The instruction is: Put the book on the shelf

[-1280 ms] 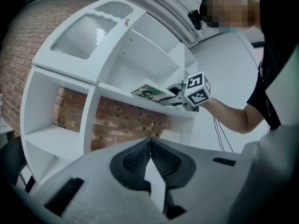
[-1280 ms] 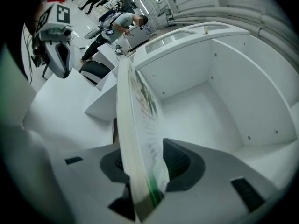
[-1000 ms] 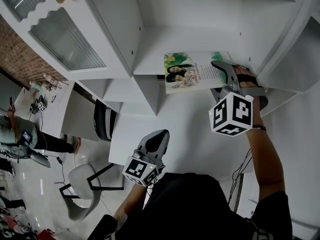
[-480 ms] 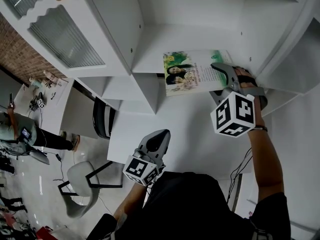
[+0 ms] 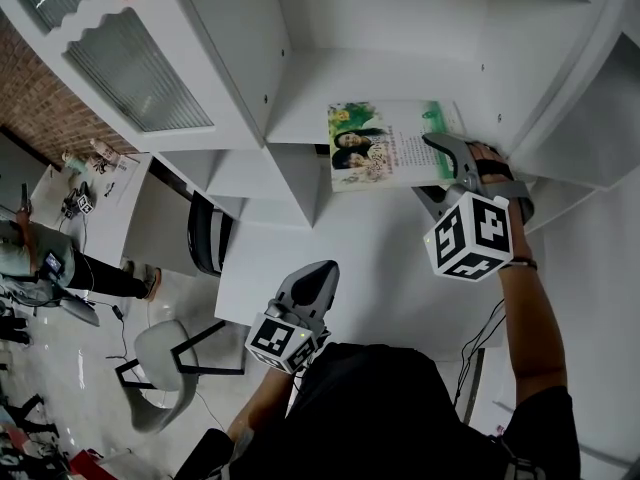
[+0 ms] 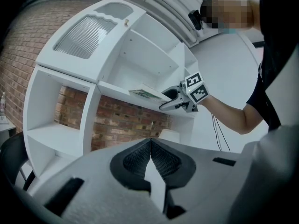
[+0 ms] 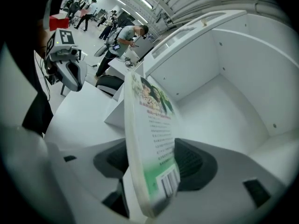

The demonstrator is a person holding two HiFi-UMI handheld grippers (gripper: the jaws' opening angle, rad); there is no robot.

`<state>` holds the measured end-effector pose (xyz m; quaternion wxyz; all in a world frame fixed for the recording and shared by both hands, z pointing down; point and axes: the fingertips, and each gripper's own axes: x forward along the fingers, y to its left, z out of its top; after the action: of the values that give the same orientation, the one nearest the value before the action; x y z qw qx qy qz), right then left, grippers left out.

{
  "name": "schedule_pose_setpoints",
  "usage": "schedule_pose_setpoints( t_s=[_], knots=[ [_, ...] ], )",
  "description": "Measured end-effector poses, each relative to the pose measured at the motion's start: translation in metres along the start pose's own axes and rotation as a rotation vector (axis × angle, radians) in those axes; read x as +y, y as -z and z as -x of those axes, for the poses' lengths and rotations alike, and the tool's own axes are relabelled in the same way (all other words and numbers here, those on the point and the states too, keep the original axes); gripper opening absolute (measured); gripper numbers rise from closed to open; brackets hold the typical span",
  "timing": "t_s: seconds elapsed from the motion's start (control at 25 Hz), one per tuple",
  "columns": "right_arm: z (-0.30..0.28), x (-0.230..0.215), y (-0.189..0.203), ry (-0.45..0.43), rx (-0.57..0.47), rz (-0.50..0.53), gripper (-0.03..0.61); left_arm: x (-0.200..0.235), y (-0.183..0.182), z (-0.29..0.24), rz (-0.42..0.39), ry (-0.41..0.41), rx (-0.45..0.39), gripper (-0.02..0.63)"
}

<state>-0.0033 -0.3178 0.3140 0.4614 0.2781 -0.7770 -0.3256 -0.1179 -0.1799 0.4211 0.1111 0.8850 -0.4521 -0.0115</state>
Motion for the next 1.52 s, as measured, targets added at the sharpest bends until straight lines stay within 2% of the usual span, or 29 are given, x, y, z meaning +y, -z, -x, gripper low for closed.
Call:
schedule_pose_setpoints(
  t_s=[0.12,0.28,0.44,0.64,0.88,1.16,1.36,1.44,1.52],
  knots=[
    [0.010,0.005,-0.001,0.002,-0.014,-0.007,0.250,-0.001,-0.003,0.003,-0.001,-0.009,-0.009,0.018],
    [0.021,0.007,-0.003,0.025,-0.013,0.036,0.244,-0.002,0.000,0.004,0.003,-0.009,0.000,0.018],
    [0.026,0.009,-0.006,0.041,-0.013,0.075,0.169,-0.007,0.001,0.003,0.001,0.001,0.002,0.018],
    [0.021,-0.006,-0.011,0.048,-0.022,0.030,0.138,-0.005,-0.004,0.004,-0.004,0.005,-0.011,0.018],
    [-0.002,-0.028,-0.011,0.053,0.004,0.009,0.138,0.005,-0.011,0.001,0.012,-0.021,-0.009,0.018],
    [-0.011,-0.026,-0.007,0.094,-0.006,-0.006,0.146,0.002,-0.005,0.013,0.003,-0.019,-0.008,0.018],
    [0.004,-0.023,-0.014,0.127,-0.052,-0.050,0.146,0.000,-0.007,0.012,-0.003,-0.009,-0.020,0.018],
    [0.008,-0.021,-0.016,0.133,-0.062,-0.044,0.107,-0.003,-0.005,0.010,-0.004,0.003,-0.013,0.018],
    [0.008,-0.019,-0.016,0.129,-0.063,-0.044,0.096,-0.006,-0.006,0.008,-0.007,0.014,-0.016,0.018]
  ],
)
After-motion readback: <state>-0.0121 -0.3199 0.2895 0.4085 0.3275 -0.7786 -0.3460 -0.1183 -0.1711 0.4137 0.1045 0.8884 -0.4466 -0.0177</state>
